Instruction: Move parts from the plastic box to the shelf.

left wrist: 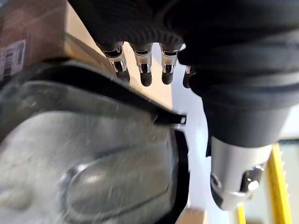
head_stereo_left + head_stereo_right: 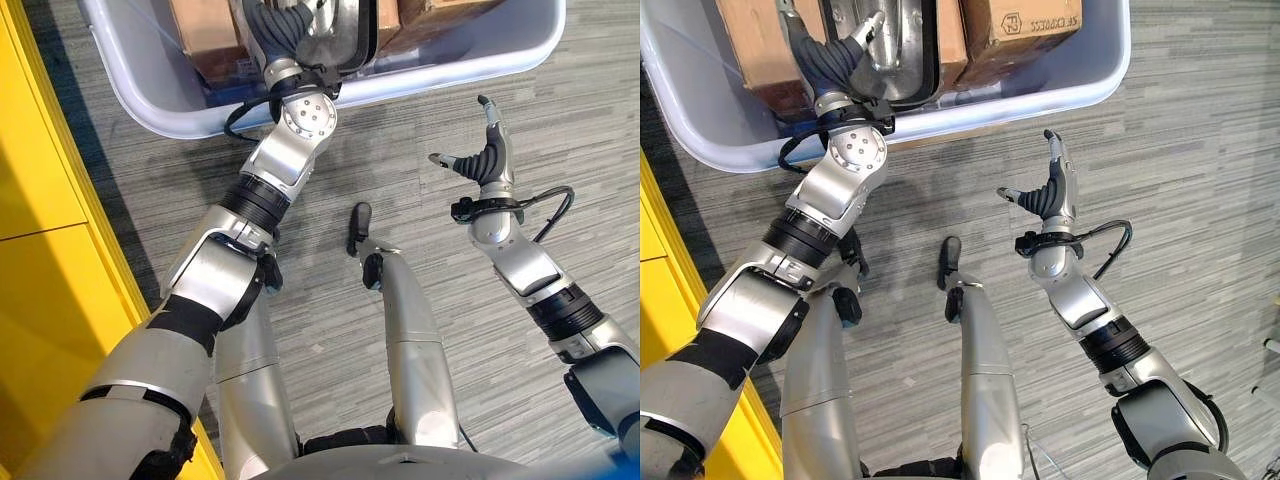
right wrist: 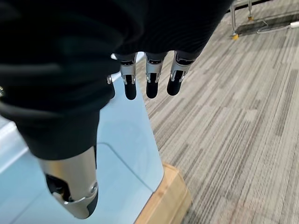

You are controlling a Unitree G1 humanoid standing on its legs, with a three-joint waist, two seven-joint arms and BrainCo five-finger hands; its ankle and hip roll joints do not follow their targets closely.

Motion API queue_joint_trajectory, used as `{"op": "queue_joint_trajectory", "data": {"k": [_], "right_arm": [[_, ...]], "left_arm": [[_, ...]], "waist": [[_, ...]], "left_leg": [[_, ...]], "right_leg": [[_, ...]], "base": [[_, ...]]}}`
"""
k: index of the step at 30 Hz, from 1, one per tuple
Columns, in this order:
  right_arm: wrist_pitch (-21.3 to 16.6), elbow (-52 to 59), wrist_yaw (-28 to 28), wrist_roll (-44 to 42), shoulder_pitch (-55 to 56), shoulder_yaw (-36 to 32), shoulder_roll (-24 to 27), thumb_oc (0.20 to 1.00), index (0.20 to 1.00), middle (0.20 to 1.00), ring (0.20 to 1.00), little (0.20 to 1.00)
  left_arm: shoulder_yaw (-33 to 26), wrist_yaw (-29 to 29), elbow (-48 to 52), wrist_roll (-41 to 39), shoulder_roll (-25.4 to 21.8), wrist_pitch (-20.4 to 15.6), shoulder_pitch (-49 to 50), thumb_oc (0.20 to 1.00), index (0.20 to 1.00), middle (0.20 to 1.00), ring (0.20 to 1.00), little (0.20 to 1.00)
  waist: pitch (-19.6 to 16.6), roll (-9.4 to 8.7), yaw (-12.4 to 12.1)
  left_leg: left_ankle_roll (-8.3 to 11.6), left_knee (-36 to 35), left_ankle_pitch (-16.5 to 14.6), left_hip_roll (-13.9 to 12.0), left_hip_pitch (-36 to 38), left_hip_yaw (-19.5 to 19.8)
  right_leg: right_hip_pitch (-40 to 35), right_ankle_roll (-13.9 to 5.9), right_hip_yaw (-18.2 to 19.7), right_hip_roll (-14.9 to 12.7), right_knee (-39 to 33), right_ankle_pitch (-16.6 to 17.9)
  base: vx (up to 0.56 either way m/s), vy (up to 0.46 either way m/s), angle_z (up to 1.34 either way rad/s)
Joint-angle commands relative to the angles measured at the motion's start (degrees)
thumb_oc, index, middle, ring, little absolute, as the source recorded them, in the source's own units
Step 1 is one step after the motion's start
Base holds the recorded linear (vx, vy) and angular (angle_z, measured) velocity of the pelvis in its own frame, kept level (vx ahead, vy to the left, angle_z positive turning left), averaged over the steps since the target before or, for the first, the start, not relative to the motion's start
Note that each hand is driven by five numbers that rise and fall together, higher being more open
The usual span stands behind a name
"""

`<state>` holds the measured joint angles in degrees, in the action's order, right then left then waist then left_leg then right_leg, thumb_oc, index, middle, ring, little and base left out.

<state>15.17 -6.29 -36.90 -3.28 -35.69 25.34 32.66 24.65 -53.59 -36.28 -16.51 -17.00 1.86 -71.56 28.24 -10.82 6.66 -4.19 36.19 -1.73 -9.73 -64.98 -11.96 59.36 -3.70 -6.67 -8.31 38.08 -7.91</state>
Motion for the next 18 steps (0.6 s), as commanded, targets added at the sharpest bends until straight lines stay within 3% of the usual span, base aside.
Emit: {"op": "queue_joint_trajectory", "data": {"k": [1, 3, 9, 13, 15, 18], "right_arm": [[-2.0, 1.3, -1.6, -0.5, -1.2, -3.2, 1.5, 1.000, 1.000, 1.000, 1.000, 1.000], [-1.9, 0.8, -1.3, -0.2, -1.4, -3.1, 1.6, 1.000, 1.000, 1.000, 1.000, 1.000], [-1.2, 1.0, 0.5, -0.8, -1.3, -3.8, 2.7, 1.000, 1.000, 1.000, 1.000, 1.000], [-1.5, 0.6, 1.2, -0.5, -1.5, -3.8, 3.5, 1.000, 1.000, 1.000, 1.000, 1.000], [-1.1, 0.4, 1.4, 0.0, -1.6, -3.6, 3.2, 1.000, 1.000, 1.000, 1.000, 1.000], [-1.0, -0.7, 1.4, -0.8, -2.4, -3.1, 3.0, 1.000, 1.000, 1.000, 1.000, 1.000]], "left_arm": [[-1.5, 2.9, -14.4, -0.9, -7.2, 8.1, 1.9, 1.000, 1.000, 1.000, 1.000, 1.000], [-0.8, 5.1, -15.0, -3.7, -7.0, 10.5, 1.6, 1.000, 1.000, 1.000, 1.000, 1.000], [2.0, 8.6, -16.1, 1.5, -6.9, 18.1, 1.5, 1.000, 1.000, 1.000, 1.000, 1.000], [1.8, 8.3, -17.6, -5.1, -7.0, 18.6, 1.5, 1.000, 1.000, 1.000, 1.000, 1.000], [0.4, 6.4, -18.5, -10.3, -6.6, 16.5, 2.2, 1.000, 1.000, 1.000, 1.000, 1.000], [-0.4, 7.7, -20.0, -6.6, -6.5, 16.6, 2.2, 1.000, 1.000, 1.000, 1.000, 1.000]], "waist": [[1.6, 1.35, 0.9], [1.6, 1.55, 1.2], [1.6, 2.13, 1.8], [1.6, 2.52, 2.1], [1.6, 2.79, 2.0], [1.6, 2.58, 1.8]], "left_leg": [[3.17, 4.0, -10.4, 1.2, 6.4, 1.9], [3.19, 3.9, -10.3, 1.2, 6.5, 1.6], [3.17, 3.9, -10.2, 0.9, 6.8, 0.8], [3.24, 4.1, -10.1, 0.8, 6.9, 0.4], [3.34, 4.1, -10.1, 0.9, 6.9, 0.4], [3.56, 4.1, -9.9, 0.9, 7.0, 0.6]], "right_leg": [[0.2, -4.60, -0.2, 1.1, -0.1, 9.4], [0.3, -4.58, -0.1, 1.0, -0.4, 9.6], [0.6, -4.34, 0.3, 0.7, -0.3, 9.6], [0.6, -4.16, 0.6, 0.6, -0.3, 9.1], [0.6, -4.02, 0.7, 0.5, -0.4, 8.8], [0.3, -3.99, 0.5, 0.3, -0.7, 8.7]], "base": [[0.00, 0.000, 0.00], [0.00, 0.000, 0.00], [0.00, 0.004, -0.01], [0.01, 0.011, -0.03], [0.01, -0.005, -0.02], [0.02, -0.048, -0.02]]}}
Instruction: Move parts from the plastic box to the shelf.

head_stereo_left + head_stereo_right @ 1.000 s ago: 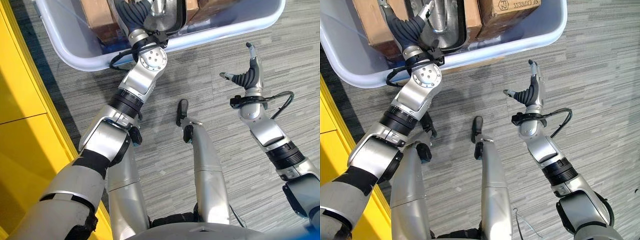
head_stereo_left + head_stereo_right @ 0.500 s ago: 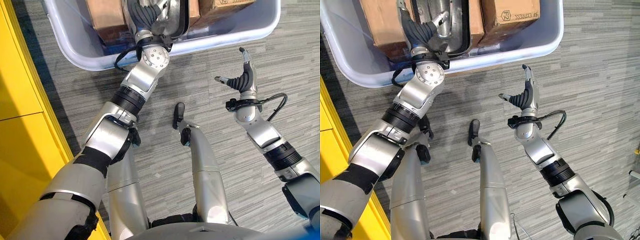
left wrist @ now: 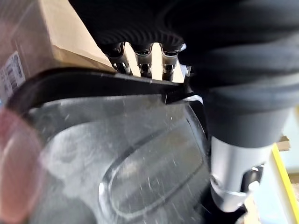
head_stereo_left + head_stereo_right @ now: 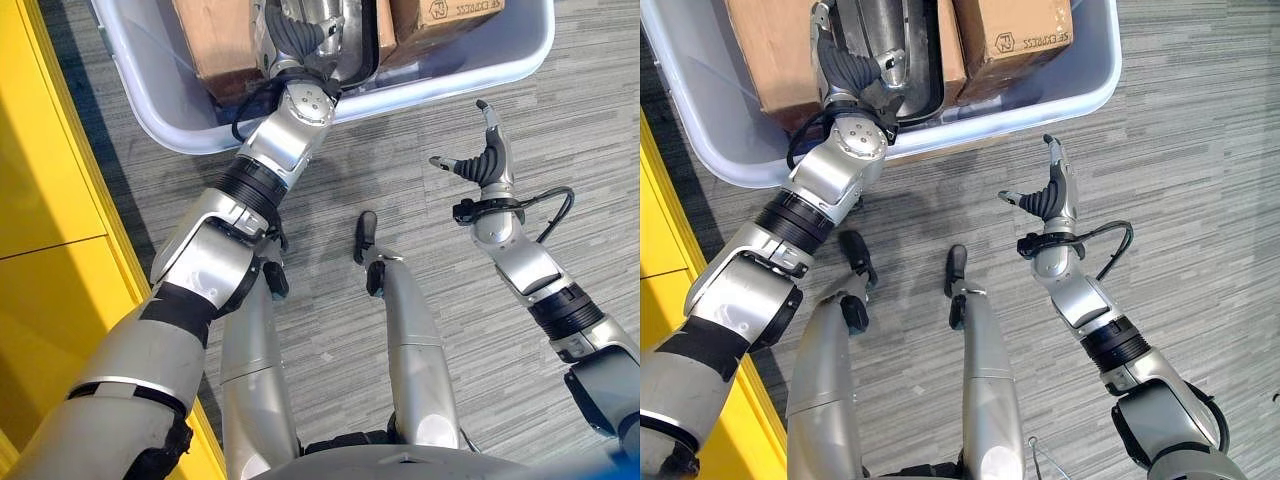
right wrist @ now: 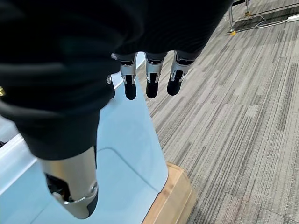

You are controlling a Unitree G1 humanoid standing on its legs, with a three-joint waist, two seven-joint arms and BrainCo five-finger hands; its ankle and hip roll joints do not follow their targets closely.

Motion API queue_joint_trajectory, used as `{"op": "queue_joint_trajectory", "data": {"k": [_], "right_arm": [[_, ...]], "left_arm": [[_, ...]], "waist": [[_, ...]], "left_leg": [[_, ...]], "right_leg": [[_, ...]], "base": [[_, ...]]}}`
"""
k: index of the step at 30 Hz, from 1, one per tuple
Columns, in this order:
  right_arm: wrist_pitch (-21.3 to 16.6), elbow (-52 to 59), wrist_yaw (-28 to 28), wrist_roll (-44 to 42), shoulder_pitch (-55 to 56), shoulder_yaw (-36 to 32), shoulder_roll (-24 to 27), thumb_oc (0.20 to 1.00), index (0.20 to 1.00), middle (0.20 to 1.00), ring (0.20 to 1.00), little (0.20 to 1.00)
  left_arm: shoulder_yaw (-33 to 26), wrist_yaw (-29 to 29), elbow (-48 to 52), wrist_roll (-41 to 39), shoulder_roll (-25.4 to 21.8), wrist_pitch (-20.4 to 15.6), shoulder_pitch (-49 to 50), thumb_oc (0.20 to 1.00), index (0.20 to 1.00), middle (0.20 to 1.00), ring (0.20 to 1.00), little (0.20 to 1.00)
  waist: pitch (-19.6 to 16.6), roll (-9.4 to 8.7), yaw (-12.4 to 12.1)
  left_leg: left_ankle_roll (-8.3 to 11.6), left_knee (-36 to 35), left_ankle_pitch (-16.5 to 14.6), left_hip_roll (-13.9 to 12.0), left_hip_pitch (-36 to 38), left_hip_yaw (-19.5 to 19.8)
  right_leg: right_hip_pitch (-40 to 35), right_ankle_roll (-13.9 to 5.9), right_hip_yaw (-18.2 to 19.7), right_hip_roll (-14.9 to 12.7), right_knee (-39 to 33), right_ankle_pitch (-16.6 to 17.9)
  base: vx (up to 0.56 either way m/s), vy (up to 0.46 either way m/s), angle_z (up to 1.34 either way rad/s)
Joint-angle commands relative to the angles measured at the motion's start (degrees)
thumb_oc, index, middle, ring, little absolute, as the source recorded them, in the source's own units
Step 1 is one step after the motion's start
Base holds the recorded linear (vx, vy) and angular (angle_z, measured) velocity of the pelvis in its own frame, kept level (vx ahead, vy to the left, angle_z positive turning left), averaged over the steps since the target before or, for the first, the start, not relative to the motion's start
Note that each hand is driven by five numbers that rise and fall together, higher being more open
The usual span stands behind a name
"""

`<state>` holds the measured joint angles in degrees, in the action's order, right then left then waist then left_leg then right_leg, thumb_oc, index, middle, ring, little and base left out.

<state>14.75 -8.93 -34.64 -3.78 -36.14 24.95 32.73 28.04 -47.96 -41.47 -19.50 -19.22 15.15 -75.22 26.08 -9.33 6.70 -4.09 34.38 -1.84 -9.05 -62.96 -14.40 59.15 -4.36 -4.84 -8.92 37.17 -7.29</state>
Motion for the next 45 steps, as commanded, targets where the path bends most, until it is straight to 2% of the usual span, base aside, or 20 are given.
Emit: {"op": "queue_joint_trajectory", "data": {"k": [1, 3, 7, 8, 9, 11, 13, 16, 23, 31, 32, 33, 34, 35, 39, 45], "right_arm": [[-0.7, 1.7, -0.8, -0.9, -2.1, -2.5, 3.3, 1.000, 1.000, 1.000, 1.000, 1.000], [-0.6, 1.7, -1.0, -1.5, -2.2, -2.2, 3.2, 1.000, 1.000, 1.000, 1.000, 1.000], [-0.8, 1.9, -1.1, -1.6, -1.8, -2.2, 3.3, 1.000, 1.000, 1.000, 1.000, 1.000], [-1.0, 1.9, -1.0, -1.5, -1.7, -2.3, 3.3, 1.000, 1.000, 1.000, 1.000, 1.000], [-1.2, 1.8, -0.9, -1.3, -1.7, -2.4, 3.4, 1.000, 1.000, 1.000, 1.000, 1.000], [-1.0, 1.9, -1.3, -0.9, -1.8, -2.3, 3.3, 1.000, 1.000, 1.000, 1.000, 1.000], [-0.7, 2.2, -1.6, -1.0, -1.8, -2.8, 3.3, 1.000, 1.000, 1.000, 1.000, 1.000], [-0.5, 2.1, -1.6, -0.8, -1.8, -2.8, 3.5, 1.000, 1.000, 1.000, 1.000, 1.000], [-1.0, 1.9, -1.6, -0.6, -1.8, -2.6, 3.0, 1.000, 1.000, 1.000, 1.000, 1.000], [-0.9, 2.3, -2.4, -0.1, -1.8, -1.8, 2.0, 1.000, 1.000, 1.000, 1.000, 1.000], [-1.1, 2.3, -2.3, -0.1, -1.6, -1.8, 2.0, 1.000, 1.000, 1.000, 1.000, 1.000], [-1.4, 2.6, -2.2, 0.0, -1.2, -1.6, 1.9, 1.000, 1.000, 1.000, 1.000, 1.000], [-1.5, 2.8, -2.2, 0.0, -1.0, -1.6, 2.0, 1.000, 1.000, 1.000, 1.000, 1.000], [-1.8, 3.3, -2.3, -0.1, -0.3, -1.7, 2.1, 1.000, 1.000, 1.000, 1.000, 1.000], [-1.8, 4.9, -2.0, 1.4, 1.3, -2.0, 1.7, 1.000, 1.000, 1.000, 1.000, 1.000], [-2.4, 7.5, -1.3, 4.0, 4.5, -2.9, 0.6, 1.000, 1.000, 1.000, 1.000, 1.000]], "left_arm": [[-3.6, 2.3, -14.5, -3.2, -4.5, 2.3, 5.7, 1.000, 1.000, 1.000, 1.000, 1.000], [-3.1, 2.9, -14.3, -0.5, -4.7, 3.7, 5.2, 1.000, 1.000, 1.000, 1.000, 1.000], [-2.7, 5.1, -14.1, -1.5, -4.7, 3.7, 5.6, 1.000, 1.000, 1.000, 1.000, 1.000], [-2.8, 5.4, -14.3, -2.0, -4.6, 3.6, 5.7, 0.944, 0.944, 0.944, 0.944, 0.944], [-2.8, 4.1, -14.4, -2.4, -4.7, 3.2, 5.7, 0.200, 0.200, 0.200, 0.200, 0.200], [-3.0, 5.7, -14.8, -5.6, -4.6, 3.5, 5.6, 0.200, 0.200, 0.200, 0.200, 0.200], [-3.1, 6.3, -15.0, -4.0, -4.3, 4.0, 5.9, 0.200, 0.200, 0.200, 0.200, 0.200], [-3.2, 7.1, -15.2, -5.7, -4.3, 3.7, 6.1, 0.200, 0.200, 0.200, 0.200, 0.200], [-4.2, 6.3, -15.0, -10.7, -2.1, 1.1, 6.9, 0.200, 0.200, 0.200, 0.200, 0.200], [-5.0, 4.6, -14.9, -11.0, -0.8, -1.2, 7.4, 0.200, 0.200, 0.200, 0.200, 0.200], [-5.2, 3.7, -14.8, -10.2, -0.9, -2.2, 7.6, 0.200, 0.200, 0.200, 0.200, 0.200], [-5.2, 3.1, -14.0, -6.1, -1.4, -4.6, 7.6, 0.200, 0.200, 0.200, 0.200, 0.200], [-5.1, 2.8, -13.7, -5.9, -1.5, -4.9, 7.5, 0.200, 0.200, 0.200, 0.200, 0.200], [-5.1, 2.3, -12.3, -5.8, -2.0, -7.4, 7.7, 0.200, 0.200, 0.200, 0.200, 0.200], [-5.8, -0.4, -8.3, -3.7, -2.8, -13.2, 8.6, 0.200, 0.200, 0.200, 0.200, 0.200], [-7.9, -2.7, -2.0, -0.3, -5.0, -17.1, 11.7, 0.200, 0.200, 0.200, 0.200, 0.200]], "waist": [[3.7, 1.01, 1.7], [3.7, 0.94, 1.7], [3.7, 0.89, 1.9], [3.7, 0.90, 2.0], [3.7, 0.95, 2.0], [3.7, 0.87, 2.0], [3.7, 0.90, 2.1], [3.7, 0.88, 2.1], [3.7, 0.42, 2.3], [3.7, -0.19, 2.6], [3.7, -0.23, 2.6], [3.7, -0.26, 2.6], [3.7, -0.26, 2.6], [3.7, -0.19, 2.6], [3.7, 0.36, 2.4], [3.7, 1.73, 1.1]], "left_leg": [[3.49, 6.1, -9.8, 0.1, 4.7, 3.3], [3.43, 6.2, -9.9, 0.2, 4.6, 3.5], [3.39, 5.9, -9.7, 0.0, 4.8, 3.4], [3.38, 5.9, -9.7, 0.0, 4.8, 3.4], [3.38, 5.8, -9.7, 0.0, 4.8, 3.2], [3.43, 5.9, -9.7, 0.0, 4.8, 3.3], [3.37, 5.8, -9.6, 0.2, 4.5, 3.3], [3.39, 5.7, -9.6, 0.2, 4.5, 3.3], [3.39, 5.6, -9.4, 0.3, 3.8, 3.6], [3.39, 4.8, -9.2, 0.4, 4.3, 3.5], [3.37, 4.5, -9.0, 0.5, 4.6, 3.5], [3.39, 3.7, -8.7, 0.5, 5.3, 3.3], [3.39, 3.5, -8.6, 0.5, 5.4, 3.3], [3.35, 3.0, -8.4, 0.6, 5.9, 3.2], [3.26, 0.6, -7.7, 1.2, 8.5, 2.6], [3.65, -5.9, -5.5, 2.2, 16.0, 2.0]], "right_leg": [[0.6, -3.27, -1.2, 0.9, 0.4, 8.1], [0.7, -3.23, -1.1, 1.2, 0.6, 8.0], [0.6, -3.26, -1.1, 1.2, 0.5, 7.8], [0.7, -3.22, -1.1, 1.2, 0.5, 7.8], [0.6, -3.22, -1.0, 1.3, 0.4, 7.8], [0.6, -3.22, -1.0, 1.3, 0.3, 7.8], [0.9, -3.24, -1.1, 1.4, 0.3, 8.0], [0.9, -3.23, -1.1, 1.4, 0.2, 7.9], [1.5, -3.40, -1.0, 1.9, 0.1, 7.9], [1.1, -3.71, -0.9, 2.6, -0.3, 8.4], [0.9, -3.70, -0.9, 2.7, -0.2, 8.5], [0.5, -3.72, -0.8, 2.8, -0.4, 8.7], [0.4, -3.73, -0.8, 2.9, -0.4, 8.7], [0.1, -3.74, -0.8, 3.0, -0.5, 8.8], [-1.8, -3.80, -0.9, 3.2, -1.0, 9.0], [-8.3, -3.84, -1.8, 2.9, -5.0, 8.7]], "base": [[0.02, -0.084, -0.01], [0.02, -0.056, 0.00], [0.00, -0.002, 0.02], [0.00, 0.000, 0.00], [0.00, 0.000, 0.00], [0.00, 0.000, 0.00], [0.00, 0.000, 0.00], [0.00, 0.000, 0.00], [0.00, 0.000, 0.00], [0.00, -0.004, 0.00], [-0.04, -0.033, -0.01], [-0.04, -0.037, 0.00], [-0.04, -0.044, -0.01], [0.00, 0.000, 0.00], [-0.02, -0.008, -0.03], [-0.03, -0.046, -0.01]]}}
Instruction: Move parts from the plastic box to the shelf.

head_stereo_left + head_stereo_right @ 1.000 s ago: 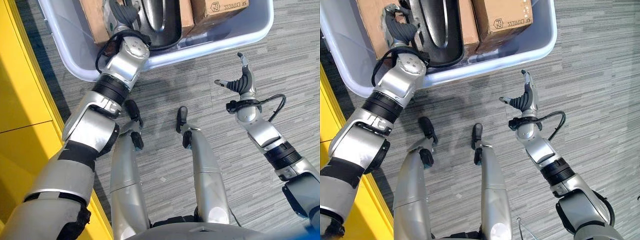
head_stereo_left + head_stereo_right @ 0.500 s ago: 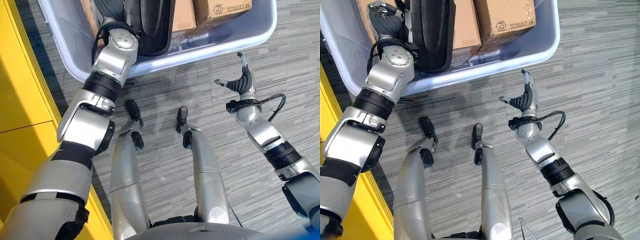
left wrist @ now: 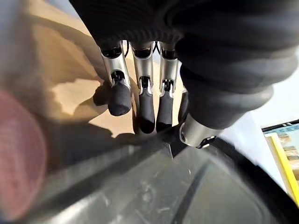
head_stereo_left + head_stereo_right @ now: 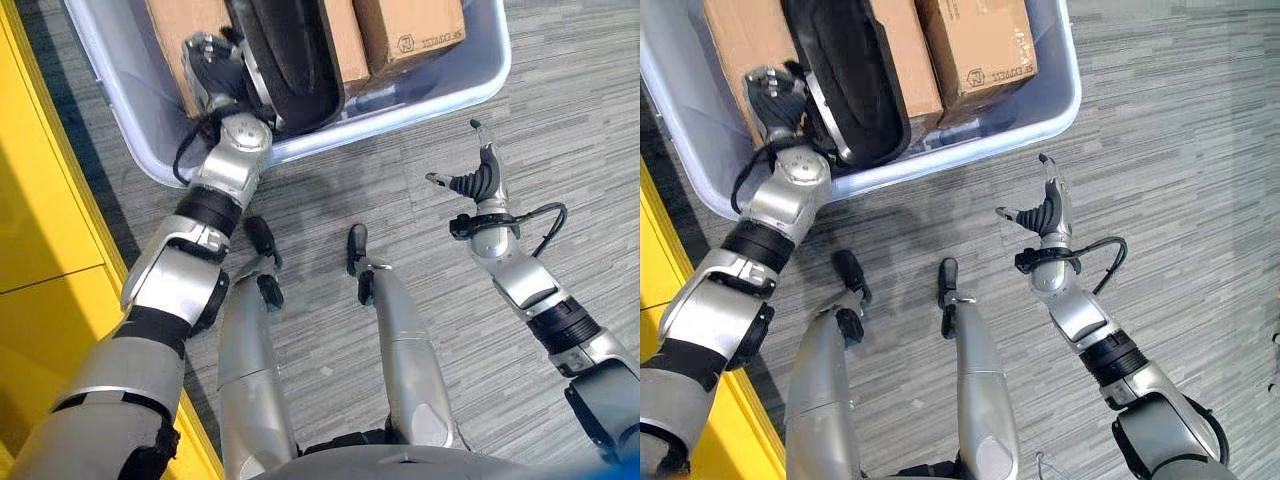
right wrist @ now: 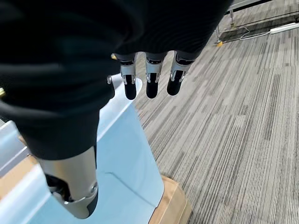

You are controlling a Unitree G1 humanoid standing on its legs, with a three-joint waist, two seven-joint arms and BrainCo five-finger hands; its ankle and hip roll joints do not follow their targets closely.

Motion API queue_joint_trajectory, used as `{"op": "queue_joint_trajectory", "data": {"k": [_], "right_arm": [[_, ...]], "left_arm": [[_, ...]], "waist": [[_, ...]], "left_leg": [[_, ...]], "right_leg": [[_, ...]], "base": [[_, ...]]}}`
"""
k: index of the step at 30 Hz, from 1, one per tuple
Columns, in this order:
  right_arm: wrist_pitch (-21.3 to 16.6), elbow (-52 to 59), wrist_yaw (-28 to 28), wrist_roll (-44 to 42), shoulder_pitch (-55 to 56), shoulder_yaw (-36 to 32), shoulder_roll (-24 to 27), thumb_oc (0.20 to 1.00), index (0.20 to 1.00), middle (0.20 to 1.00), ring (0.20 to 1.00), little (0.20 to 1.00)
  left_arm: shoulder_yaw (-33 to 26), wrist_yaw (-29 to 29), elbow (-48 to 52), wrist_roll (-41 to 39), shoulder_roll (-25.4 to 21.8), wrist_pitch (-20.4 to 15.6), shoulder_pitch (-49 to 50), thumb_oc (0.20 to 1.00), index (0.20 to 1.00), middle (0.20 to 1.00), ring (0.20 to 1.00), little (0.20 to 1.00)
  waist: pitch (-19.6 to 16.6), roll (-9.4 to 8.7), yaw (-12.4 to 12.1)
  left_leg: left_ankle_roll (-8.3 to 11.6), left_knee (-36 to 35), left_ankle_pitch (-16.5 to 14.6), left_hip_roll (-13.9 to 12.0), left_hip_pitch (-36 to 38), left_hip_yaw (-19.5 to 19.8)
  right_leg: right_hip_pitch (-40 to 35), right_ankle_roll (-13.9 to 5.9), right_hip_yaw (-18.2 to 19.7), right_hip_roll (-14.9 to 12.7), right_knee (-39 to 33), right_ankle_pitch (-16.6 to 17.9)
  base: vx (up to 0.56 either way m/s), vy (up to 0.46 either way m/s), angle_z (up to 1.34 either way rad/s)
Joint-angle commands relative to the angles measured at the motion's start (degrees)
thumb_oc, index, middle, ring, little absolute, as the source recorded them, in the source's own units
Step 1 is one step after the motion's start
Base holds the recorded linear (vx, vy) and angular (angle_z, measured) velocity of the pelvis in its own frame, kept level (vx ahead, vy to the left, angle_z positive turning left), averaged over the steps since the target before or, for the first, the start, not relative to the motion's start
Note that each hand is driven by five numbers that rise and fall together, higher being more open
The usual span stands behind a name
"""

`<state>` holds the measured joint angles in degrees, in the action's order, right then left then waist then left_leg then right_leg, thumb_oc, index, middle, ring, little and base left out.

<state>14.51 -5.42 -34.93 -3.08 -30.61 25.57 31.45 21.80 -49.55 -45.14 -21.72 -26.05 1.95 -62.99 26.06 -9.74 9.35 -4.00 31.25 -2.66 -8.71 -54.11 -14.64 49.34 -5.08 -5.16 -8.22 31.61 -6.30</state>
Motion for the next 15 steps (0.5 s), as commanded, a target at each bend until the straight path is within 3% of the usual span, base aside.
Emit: {"op": "queue_joint_trajectory", "data": {"k": [1, 8, 13, 14, 15], "right_arm": [[-2.2, 4.3, -0.9, 3.7, -0.6, -3.8, 1.9, 1.000, 1.000, 1.000, 1.000, 1.000], [-1.7, 5.0, 0.5, 7.0, 0.3, -4.9, 2.6, 1.000, 1.000, 1.000, 1.000, 1.000], [-0.4, 6.8, 1.3, 8.1, 1.2, -5.6, 3.5, 1.000, 1.000, 1.000, 1.000, 1.000], [-0.2, 6.9, 1.3, 8.1, 1.4, -5.6, 3.6, 1.000, 1.000, 1.000, 1.000, 1.000], [-0.2, 6.9, 1.2, 8.2, 1.5, -5.5, 3.7, 1.000, 1.000, 1.000, 1.000, 1.000]], "left_arm": [[-2.3, -0.8, 2.4, 1.7, 1.6, -4.5, 0.2, 0.200, 0.200, 0.200, 0.200, 0.200], [-4.6, -1.4, 2.6, 0.5, 1.1, -3.6, 2.3, 0.200, 0.200, 0.200, 0.200, 0.200], [-5.5, -2.6, 3.7, 3.8, 1.1, -2.7, 2.8, 0.200, 0.200, 0.200, 0.200, 0.200], [-5.6, -2.3, 3.9, 3.9, 1.1, -2.6, 2.7, 0.228, 0.228, 0.228, 0.228, 0.228], [-5.5, -2.3, 4.0, 4.2, 1.1, -2.5, 2.8, 0.517, 0.517, 0.517, 0.517, 0.517]], "waist": [[3.7, 2.45, -1.8], [3.7, 4.19, -1.9], [3.7, 3.99, -1.5], [3.7, 3.94, -1.4], [3.7, 3.95, -1.3]], "left_leg": [[3.60, -3.8, -4.4, 2.0, 8.6, 2.0], [5.04, -9.2, -1.5, 2.2, 14.4, 1.0], [5.70, -9.0, -1.2, 1.9, 14.7, 0.3], [5.83, -8.7, -1.1, 1.8, 14.5, 0.2], [5.87, -8.6, -1.1, 1.7, 14.3, 0.2]], "right_leg": [[0.3, -3.08, -1.5, 2.1, 0.0, 7.6], [-5.4, -2.49, -1.9, 1.9, -4.4, 5.2], [-6.4, -1.74, -1.9, 2.3, -4.5, 3.9], [-6.4, -1.60, -1.9, 2.4, -4.4, 3.7], [-6.3, -1.55, -1.8, 2.4, -4.2, 3.6]], "base": [[-0.04, -0.013, -0.05], [-0.01, 0.026, 0.00], [0.01, 0.025, -0.07], [0.01, 0.025, -0.13], [0.01, 0.011, -0.08]]}}
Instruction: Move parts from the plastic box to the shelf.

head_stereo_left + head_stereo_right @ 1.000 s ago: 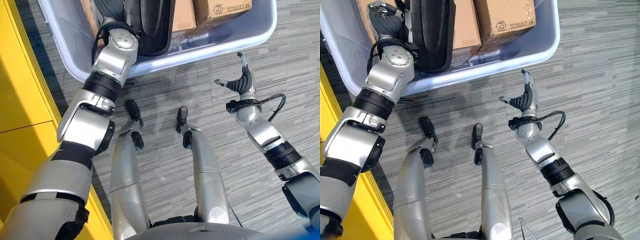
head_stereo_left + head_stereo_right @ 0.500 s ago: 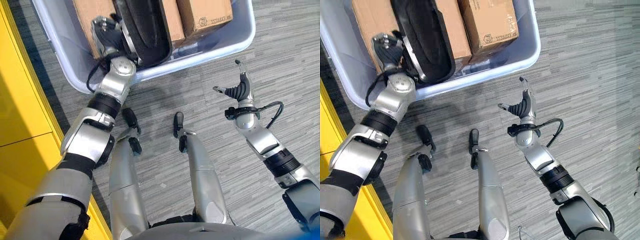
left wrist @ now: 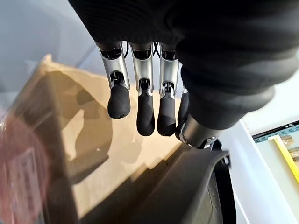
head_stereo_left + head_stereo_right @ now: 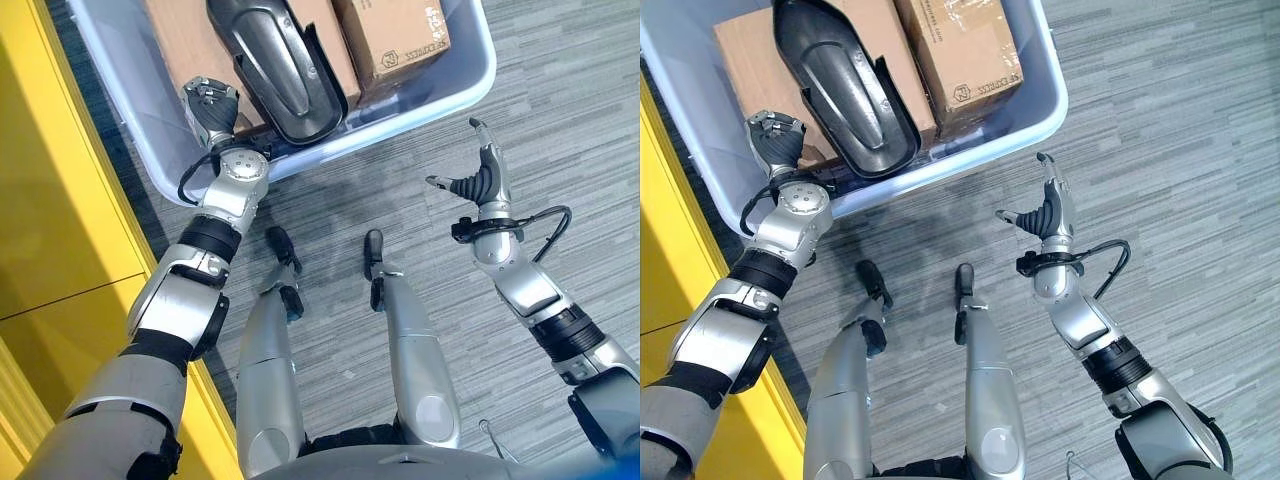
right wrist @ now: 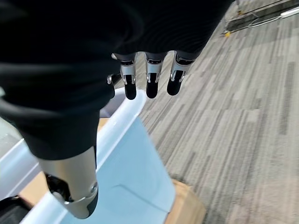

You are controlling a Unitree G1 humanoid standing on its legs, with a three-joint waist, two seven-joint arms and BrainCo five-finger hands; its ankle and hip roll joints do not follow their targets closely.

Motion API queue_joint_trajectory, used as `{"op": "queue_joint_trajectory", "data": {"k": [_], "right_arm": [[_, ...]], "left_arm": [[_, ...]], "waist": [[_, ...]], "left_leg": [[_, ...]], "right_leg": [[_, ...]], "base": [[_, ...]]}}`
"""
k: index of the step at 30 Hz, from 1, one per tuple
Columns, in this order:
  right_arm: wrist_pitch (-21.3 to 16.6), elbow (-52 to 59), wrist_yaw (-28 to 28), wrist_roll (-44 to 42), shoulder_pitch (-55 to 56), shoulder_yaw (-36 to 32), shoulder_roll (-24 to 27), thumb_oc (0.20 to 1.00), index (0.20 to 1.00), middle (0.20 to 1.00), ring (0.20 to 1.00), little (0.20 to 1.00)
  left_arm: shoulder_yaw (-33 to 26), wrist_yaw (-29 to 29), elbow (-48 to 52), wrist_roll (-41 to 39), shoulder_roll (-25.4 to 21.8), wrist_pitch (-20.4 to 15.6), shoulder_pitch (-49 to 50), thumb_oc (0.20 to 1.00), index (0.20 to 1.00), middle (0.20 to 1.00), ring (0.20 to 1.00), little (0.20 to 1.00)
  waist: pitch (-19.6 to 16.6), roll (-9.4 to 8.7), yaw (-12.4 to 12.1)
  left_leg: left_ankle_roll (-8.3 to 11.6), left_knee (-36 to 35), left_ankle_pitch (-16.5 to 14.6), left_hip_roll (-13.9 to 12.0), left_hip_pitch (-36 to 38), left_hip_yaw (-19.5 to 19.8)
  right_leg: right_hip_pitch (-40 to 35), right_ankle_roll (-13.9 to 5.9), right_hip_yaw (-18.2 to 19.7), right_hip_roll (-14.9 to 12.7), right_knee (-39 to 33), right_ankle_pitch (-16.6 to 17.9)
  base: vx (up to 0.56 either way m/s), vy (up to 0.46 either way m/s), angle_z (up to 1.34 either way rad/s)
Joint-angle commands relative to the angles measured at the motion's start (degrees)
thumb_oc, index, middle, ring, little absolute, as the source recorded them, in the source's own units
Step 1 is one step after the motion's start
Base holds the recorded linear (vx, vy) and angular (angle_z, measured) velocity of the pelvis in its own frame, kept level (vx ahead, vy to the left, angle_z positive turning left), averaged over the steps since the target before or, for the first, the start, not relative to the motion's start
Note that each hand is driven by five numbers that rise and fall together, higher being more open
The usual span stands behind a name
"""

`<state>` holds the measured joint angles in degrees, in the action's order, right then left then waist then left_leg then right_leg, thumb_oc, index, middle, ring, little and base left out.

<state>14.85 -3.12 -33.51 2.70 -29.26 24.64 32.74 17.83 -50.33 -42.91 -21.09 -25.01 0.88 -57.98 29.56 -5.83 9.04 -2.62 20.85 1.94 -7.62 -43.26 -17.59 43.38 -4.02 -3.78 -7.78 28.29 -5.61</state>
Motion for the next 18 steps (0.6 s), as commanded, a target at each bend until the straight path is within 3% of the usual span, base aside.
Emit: {"op": "queue_joint_trajectory", "data": {"k": [1, 6, 11, 16, 17, 18], "right_arm": [[-0.6, 4.6, -0.3, 2.7, 0.3, -4.6, 2.3, 1.000, 1.000, 1.000, 1.000, 1.000], [-0.4, 4.5, 0.4, 2.6, 0.2, -4.5, 2.6, 1.000, 1.000, 1.000, 1.000, 1.000], [-0.7, 5.0, 0.3, 2.8, 1.3, -4.6, 2.3, 1.000, 1.000, 1.000, 1.000, 1.000], [-1.3, 4.5, -1.2, 2.6, 1.5, -4.0, 0.4, 1.000, 1.000, 1.000, 1.000, 1.000], [-1.3, 4.5, -1.6, 2.5, 1.8, -3.7, -0.4, 1.000, 1.000, 1.000, 1.000, 1.000], [-1.0, 4.5, -2.0, 2.1, 1.9, -3.5, -0.9, 1.000, 1.000, 1.000, 1.000, 1.000]], "left_arm": [[-1.4, -1.3, 1.9, 4.8, 0.1, -1.4, -2.2, 1.000, 1.000, 1.000, 1.000, 1.000], [-0.4, -0.4, 2.2, 6.3, 0.0, -1.6, -3.7, 1.000, 1.000, 1.000, 1.000, 1.000], [-0.7, -3.6, 2.5, 0.4, 1.2, -1.3, -3.1, 1.000, 1.000, 1.000, 1.000, 1.000], [-4.3, -10.1, 2.3, -6.8, 4.5, -7.0, -1.4, 1.000, 1.000, 1.000, 1.000, 1.000], [-5.9, -11.4, 3.2, -9.8, 5.6, -9.7, -0.5, 1.000, 1.000, 1.000, 1.000, 1.000], [-6.3, -10.4, 3.7, -8.3, 6.5, -9.2, 0.2, 1.000, 1.000, 1.000, 1.000, 1.000]], "waist": [[0.2, 0.01, -0.9], [0.2, -0.26, -0.4], [0.2, -0.39, -0.1], [0.2, -2.11, -0.2], [0.2, -2.75, -0.4], [0.2, -3.06, -0.6]], "left_leg": [[4.53, 2.2, -5.8, 0.5, 3.3, 3.0], [4.75, 2.9, -5.8, 0.1, 2.6, 2.4], [4.84, 3.0, -5.8, -0.1, 2.4, 2.1], [5.43, 3.2, -5.6, -0.7, 2.2, 2.7], [5.62, 3.2, -5.6, -0.9, 2.1, 3.1], [5.70, 3.0, -5.4, -1.1, 2.1, 3.2]], "right_leg": [[-0.2, -2.53, -3.1, 2.1, -0.6, 2.8], [0.3, -2.22, -3.1, 2.2, -0.1, 2.4], [0.3, -2.14, -2.9, 2.5, 0.0, 2.1], [-0.4, -2.18, -3.4, 3.1, -0.6, 2.1], [-0.7, -2.30, -3.8, 3.2, -0.8, 2.0], [-0.9, -2.26, -4.1, 3.3, -1.0, 2.0]], "base": [[0.01, 0.006, -0.07], [0.01, 0.005, -0.03], [0.00, -0.011, -0.03], [0.01, -0.126, -0.03], [0.01, -0.183, 0.00], [0.01, -0.161, 0.01]]}}
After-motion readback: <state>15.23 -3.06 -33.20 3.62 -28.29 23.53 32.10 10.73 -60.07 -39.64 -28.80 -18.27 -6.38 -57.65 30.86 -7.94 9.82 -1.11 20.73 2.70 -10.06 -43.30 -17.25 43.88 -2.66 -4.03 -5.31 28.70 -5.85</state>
